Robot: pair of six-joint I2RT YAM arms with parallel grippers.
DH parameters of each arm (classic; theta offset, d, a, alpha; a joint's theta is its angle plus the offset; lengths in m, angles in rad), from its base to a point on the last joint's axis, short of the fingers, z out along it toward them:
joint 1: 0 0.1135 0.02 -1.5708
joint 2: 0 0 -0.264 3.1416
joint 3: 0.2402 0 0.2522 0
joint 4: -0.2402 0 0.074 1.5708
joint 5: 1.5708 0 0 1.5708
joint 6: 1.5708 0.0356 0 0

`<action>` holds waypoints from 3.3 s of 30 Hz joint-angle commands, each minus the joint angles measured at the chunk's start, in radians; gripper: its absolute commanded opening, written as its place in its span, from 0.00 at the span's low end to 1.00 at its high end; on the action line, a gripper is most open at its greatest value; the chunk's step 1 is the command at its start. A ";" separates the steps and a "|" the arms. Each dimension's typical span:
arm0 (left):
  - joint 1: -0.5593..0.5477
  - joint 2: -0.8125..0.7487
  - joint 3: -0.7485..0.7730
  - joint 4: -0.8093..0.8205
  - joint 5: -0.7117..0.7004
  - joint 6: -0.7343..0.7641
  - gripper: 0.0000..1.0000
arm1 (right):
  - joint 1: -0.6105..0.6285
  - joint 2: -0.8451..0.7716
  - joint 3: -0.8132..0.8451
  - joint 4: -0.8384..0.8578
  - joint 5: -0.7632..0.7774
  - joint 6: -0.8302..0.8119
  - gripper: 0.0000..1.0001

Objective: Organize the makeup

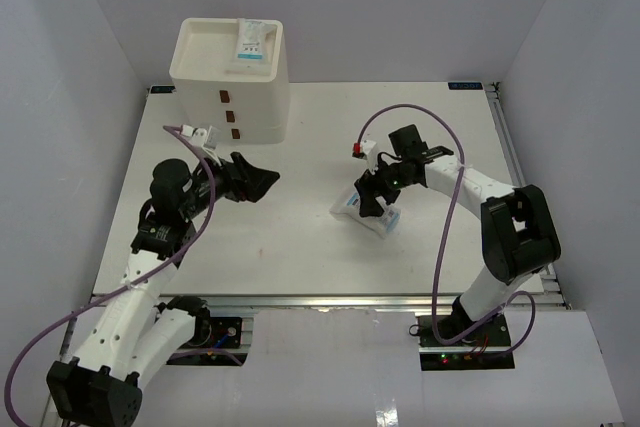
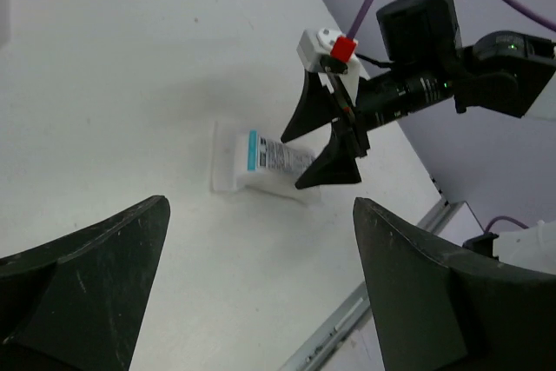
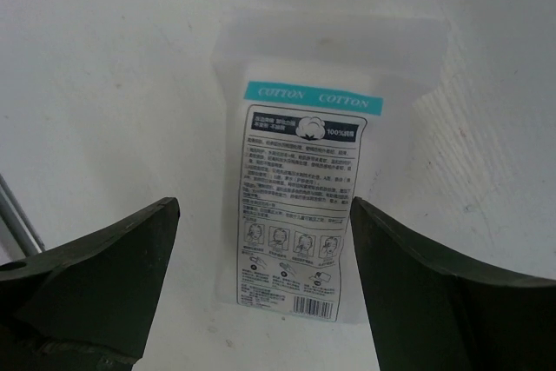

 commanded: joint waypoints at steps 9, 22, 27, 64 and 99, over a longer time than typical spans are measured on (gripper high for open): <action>0.005 -0.011 -0.218 0.250 0.173 -0.299 0.98 | 0.025 0.084 0.055 -0.036 0.109 -0.020 0.27; -0.187 0.239 -0.313 0.663 0.165 -0.430 0.97 | -0.120 -0.051 0.058 -0.025 -0.441 0.049 0.13; -0.308 0.405 -0.241 0.759 0.076 -0.432 0.94 | -0.185 -0.107 0.024 0.038 -0.599 0.118 0.15; -0.414 0.606 0.145 0.385 -0.217 -0.175 0.28 | -0.262 -0.256 -0.023 0.109 -0.642 0.143 0.79; 0.173 1.061 1.214 -0.129 -0.851 0.384 0.31 | -0.294 -0.381 -0.128 0.195 -0.506 0.151 0.82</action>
